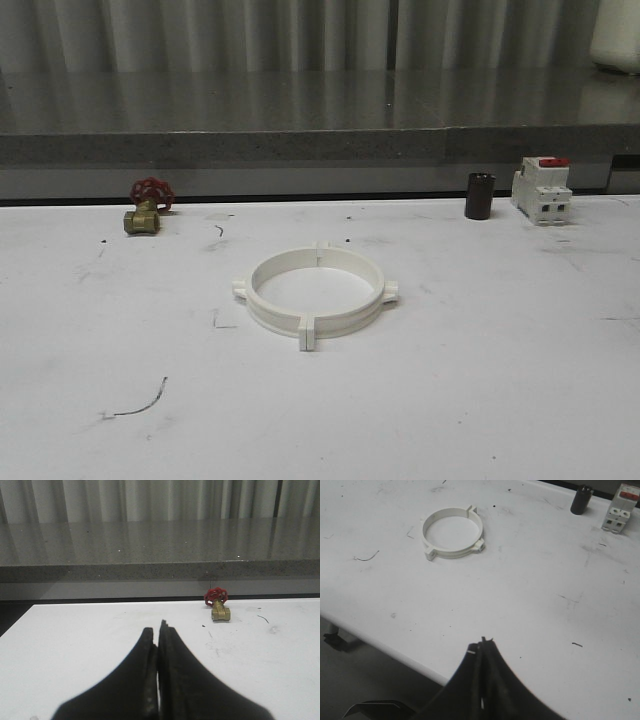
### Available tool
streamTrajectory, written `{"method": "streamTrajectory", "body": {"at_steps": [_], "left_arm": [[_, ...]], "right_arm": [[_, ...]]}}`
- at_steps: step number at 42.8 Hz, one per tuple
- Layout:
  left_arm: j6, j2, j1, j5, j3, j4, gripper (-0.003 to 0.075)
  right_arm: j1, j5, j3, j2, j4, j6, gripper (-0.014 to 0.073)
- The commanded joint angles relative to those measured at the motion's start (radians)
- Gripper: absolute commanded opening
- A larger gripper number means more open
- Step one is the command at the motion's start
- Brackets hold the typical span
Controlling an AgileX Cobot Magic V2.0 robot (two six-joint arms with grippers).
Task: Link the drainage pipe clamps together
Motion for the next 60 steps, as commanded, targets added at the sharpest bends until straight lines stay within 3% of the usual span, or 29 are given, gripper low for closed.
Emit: {"method": "streamTrajectory", "body": {"at_steps": [1,18,31,53,55,60], "left_arm": [[-0.002,-0.011,-0.007,-0.078,0.024,-0.009,-0.0020],[-0.002,-0.011,-0.007,-0.078,0.024,-0.009,-0.0020],[-0.002,-0.011,-0.007,-0.078,0.024,-0.009,-0.0020],[-0.002,-0.011,-0.007,-0.078,0.024,-0.009,-0.0020],[-0.002,-0.011,-0.007,-0.078,0.024,-0.009,-0.0020],[-0.002,-0.011,-0.007,-0.078,0.024,-0.009,-0.0020]], "right_arm": [[-0.037,-0.128,0.027,-0.037,-0.010,-0.012,-0.0067],[-0.265,-0.573,0.440,-0.278,0.185,-0.012,-0.0067],[-0.284,-0.928,0.703,-0.376,0.188,-0.012,-0.0067],[-0.310,-0.927,0.698,-0.382,0.183,-0.012,-0.0067],[-0.310,-0.947,0.698,-0.382,0.152,-0.012,-0.0067],[-0.310,-1.009,0.699,-0.382,-0.074,-0.003,-0.0067]]}}
